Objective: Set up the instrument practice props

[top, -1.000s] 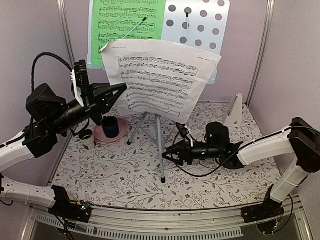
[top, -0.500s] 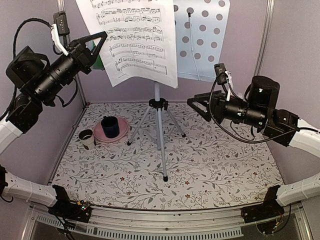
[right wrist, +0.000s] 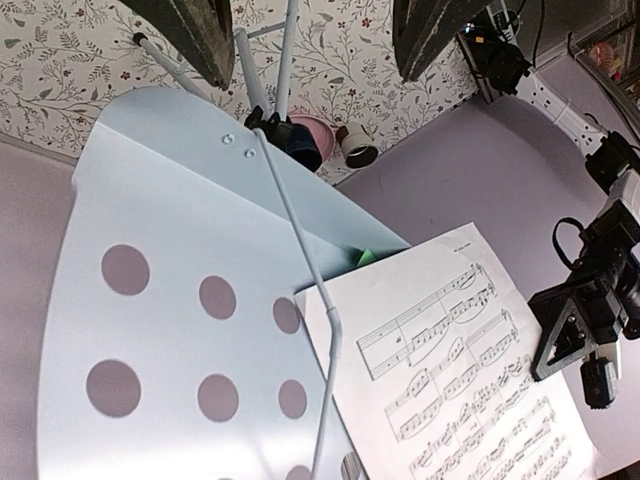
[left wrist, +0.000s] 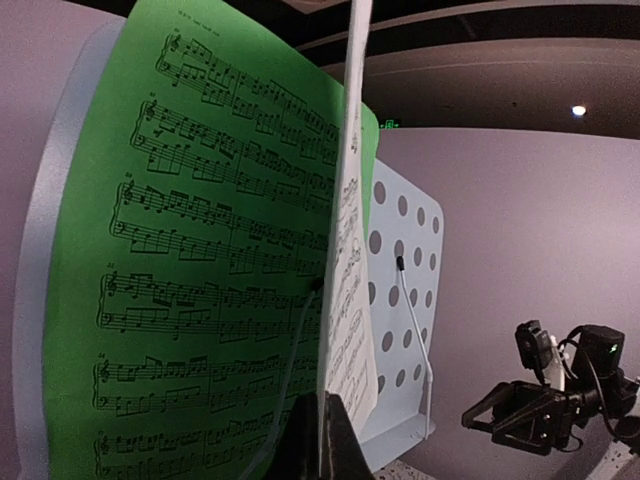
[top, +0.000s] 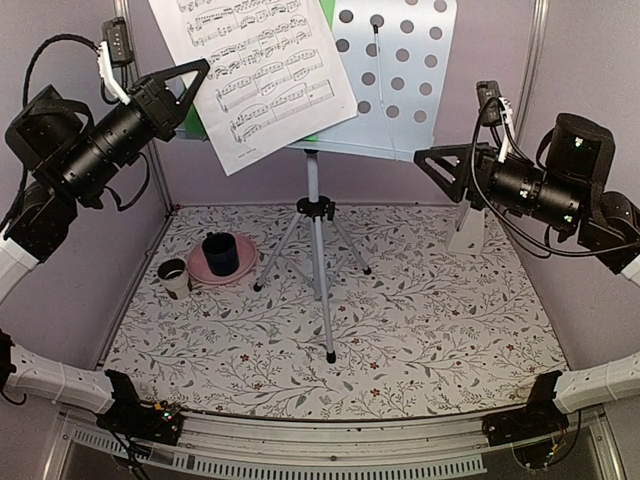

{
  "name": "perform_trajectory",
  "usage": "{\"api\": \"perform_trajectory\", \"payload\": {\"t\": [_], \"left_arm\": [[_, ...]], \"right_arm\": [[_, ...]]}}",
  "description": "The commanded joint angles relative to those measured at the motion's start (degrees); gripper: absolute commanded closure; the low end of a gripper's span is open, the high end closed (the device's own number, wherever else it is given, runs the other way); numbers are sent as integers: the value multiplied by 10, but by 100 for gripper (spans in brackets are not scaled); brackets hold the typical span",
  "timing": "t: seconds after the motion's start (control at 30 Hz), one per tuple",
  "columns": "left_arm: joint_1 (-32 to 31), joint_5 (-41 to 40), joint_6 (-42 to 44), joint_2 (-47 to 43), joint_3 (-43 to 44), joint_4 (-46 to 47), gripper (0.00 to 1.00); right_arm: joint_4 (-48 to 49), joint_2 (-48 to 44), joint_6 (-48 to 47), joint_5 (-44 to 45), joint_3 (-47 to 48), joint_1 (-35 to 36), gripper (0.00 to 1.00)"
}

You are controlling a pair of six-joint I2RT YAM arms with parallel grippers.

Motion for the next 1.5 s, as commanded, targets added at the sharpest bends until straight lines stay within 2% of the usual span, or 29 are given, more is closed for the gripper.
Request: {"api": "perform_trajectory", "payload": {"t": [0.0, 0.17, 0.7, 1.0, 1.2, 1.33, 1.47], "left_arm": [[5, 3, -6, -5, 18, 7, 100], [5, -6, -13, 11, 35, 3, 100], [4, -13, 6, 40, 53, 27, 100], [4, -10, 17, 42, 49, 39, 100], [5, -18, 20, 51, 54, 45, 100], [4, -32, 21, 54, 56, 48, 100], [5, -49, 23, 52, 56, 46, 100]], "right_arm": [[-5, 33, 5, 83, 99, 5, 46], [-13, 91, 14, 115, 180, 5, 48], [63, 201, 33, 70, 250, 13, 54], [84, 242, 29, 58, 289, 12, 68], [88, 247, 18, 62, 294, 13, 91], [93, 245, 6, 57, 290, 12, 100], [107, 242, 3, 57, 276, 12, 100]]}}
